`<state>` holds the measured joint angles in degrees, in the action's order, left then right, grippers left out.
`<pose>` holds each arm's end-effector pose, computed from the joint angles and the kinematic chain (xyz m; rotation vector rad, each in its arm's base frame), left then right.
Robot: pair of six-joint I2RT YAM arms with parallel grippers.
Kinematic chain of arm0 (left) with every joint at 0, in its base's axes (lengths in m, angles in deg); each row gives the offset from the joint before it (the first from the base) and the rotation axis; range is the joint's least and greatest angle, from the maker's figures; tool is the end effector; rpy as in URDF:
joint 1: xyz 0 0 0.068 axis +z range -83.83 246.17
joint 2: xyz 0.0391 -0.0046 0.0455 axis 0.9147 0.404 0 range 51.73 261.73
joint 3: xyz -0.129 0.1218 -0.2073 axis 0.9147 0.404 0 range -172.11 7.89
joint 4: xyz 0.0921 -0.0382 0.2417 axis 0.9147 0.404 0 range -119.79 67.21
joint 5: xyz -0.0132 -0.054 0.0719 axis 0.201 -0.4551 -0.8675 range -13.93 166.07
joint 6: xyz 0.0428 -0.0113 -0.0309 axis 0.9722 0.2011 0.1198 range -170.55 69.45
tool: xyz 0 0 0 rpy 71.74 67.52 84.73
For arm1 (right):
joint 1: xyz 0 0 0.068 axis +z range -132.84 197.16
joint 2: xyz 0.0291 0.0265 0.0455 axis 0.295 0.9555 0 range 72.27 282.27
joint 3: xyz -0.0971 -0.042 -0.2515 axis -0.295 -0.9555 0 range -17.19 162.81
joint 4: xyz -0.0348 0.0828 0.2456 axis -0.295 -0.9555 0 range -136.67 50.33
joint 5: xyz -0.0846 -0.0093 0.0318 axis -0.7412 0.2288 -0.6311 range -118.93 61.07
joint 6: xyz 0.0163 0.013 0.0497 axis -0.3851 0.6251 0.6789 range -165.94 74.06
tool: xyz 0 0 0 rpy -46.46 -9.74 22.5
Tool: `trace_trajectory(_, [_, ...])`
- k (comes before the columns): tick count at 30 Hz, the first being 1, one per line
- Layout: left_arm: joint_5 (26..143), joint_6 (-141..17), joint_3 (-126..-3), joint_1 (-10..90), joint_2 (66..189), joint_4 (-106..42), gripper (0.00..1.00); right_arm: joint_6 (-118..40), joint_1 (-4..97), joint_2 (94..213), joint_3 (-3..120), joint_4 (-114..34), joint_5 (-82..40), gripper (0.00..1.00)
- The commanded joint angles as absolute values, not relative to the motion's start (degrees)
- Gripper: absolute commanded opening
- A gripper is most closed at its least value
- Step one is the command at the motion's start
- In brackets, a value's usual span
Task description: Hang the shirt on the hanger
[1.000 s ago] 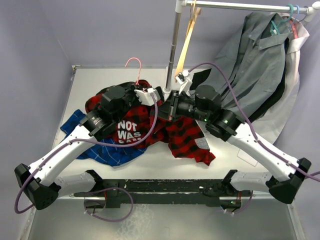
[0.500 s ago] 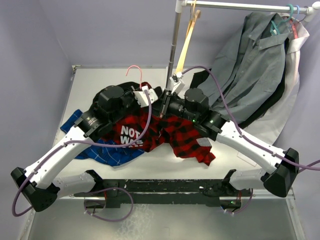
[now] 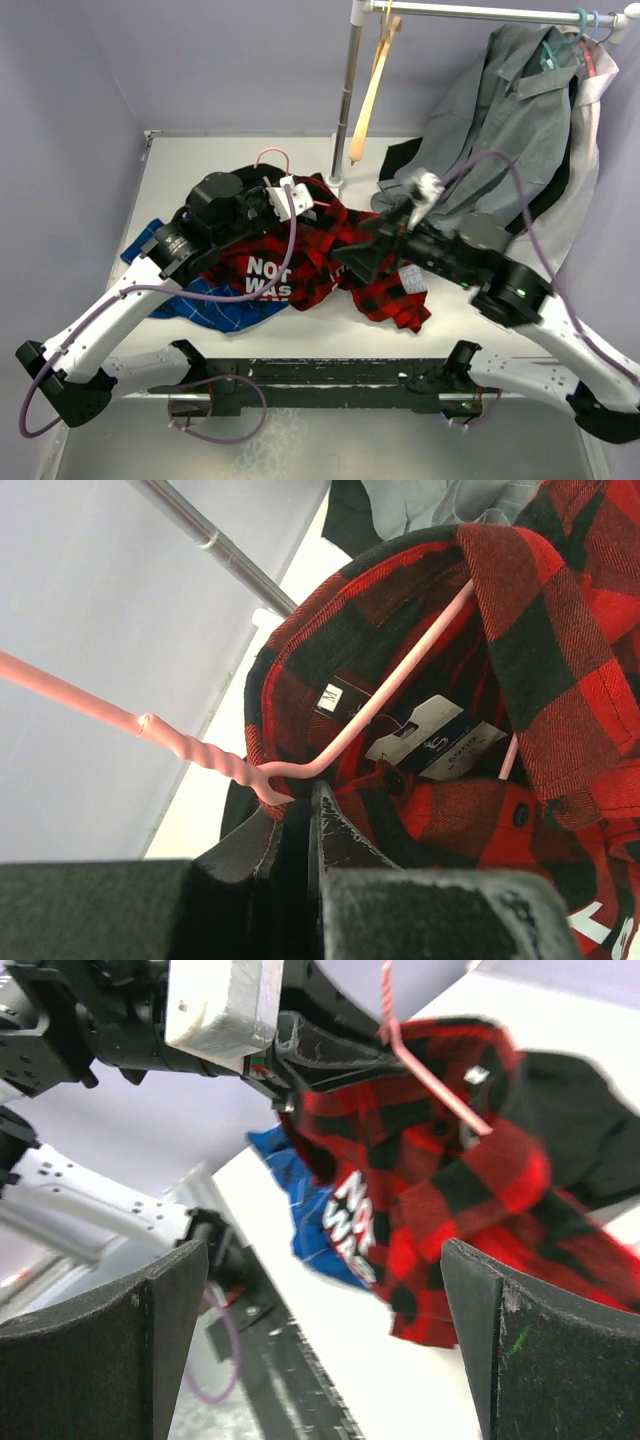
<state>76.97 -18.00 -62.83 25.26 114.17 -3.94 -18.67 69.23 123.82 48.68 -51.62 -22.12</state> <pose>0.1781 -0.1550 0.4090 1.1324 1.4993 -0.1150 0.1118 0.1506 0.4436 -0.4545 1.5907 1.1742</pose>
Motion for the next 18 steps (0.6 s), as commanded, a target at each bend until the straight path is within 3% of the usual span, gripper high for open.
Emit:
trace_trajectory(1, [80.06,-18.65,-63.40,25.48,112.79,-5.87,0.00,-36.37,69.10,114.57,51.03,-61.23,-32.79,1.00])
trace_trajectory(4, [83.18,-18.43,-63.83,25.54,112.40,-4.28,0.00,-44.77,69.10,115.89,50.94,-66.44,-36.94,1.00])
trace_trajectory(8, [88.87,-17.68,-64.94,25.41,111.75,-1.04,0.00,-57.07,68.51,115.84,46.16,-62.69,-34.42,1.00])
trace_trajectory(13, [93.06,-16.99,-65.32,25.37,111.30,1.23,0.00,-59.65,54.50,122.30,49.01,-63.67,-4.68,1.00])
trace_trajectory(18, [95.35,-16.91,-65.64,25.35,111.04,1.90,0.00,-60.30,53.02,127.22,49.14,-61.28,4.47,1.00])
